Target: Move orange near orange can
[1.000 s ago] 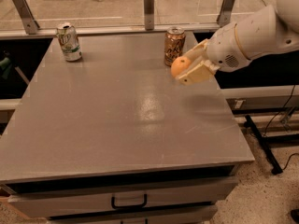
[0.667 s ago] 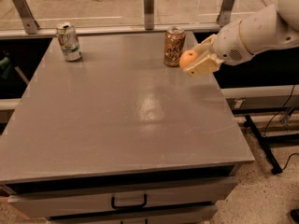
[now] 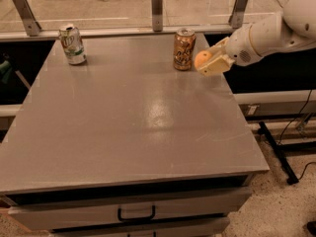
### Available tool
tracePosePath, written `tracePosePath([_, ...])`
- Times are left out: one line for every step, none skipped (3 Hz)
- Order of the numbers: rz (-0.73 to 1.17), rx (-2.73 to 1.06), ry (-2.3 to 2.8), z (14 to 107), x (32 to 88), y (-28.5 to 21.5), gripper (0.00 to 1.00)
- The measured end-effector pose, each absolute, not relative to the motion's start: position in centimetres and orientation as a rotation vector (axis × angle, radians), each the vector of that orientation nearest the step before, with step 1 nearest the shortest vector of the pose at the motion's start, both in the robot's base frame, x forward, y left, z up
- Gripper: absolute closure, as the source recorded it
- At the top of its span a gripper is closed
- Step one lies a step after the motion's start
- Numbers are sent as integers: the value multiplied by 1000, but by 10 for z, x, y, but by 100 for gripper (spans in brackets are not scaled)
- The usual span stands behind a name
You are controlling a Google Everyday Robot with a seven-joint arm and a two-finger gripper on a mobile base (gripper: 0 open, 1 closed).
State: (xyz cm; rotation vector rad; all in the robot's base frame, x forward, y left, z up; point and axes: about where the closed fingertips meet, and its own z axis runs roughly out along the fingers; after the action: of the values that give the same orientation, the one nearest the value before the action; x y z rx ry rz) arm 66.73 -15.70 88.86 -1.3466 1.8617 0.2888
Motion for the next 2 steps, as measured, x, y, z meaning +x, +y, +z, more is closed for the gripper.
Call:
tracePosePath([302, -1331, 1862, 882, 687, -151, 81])
tracePosePath([313, -1301, 1868, 875, 693, -153, 59])
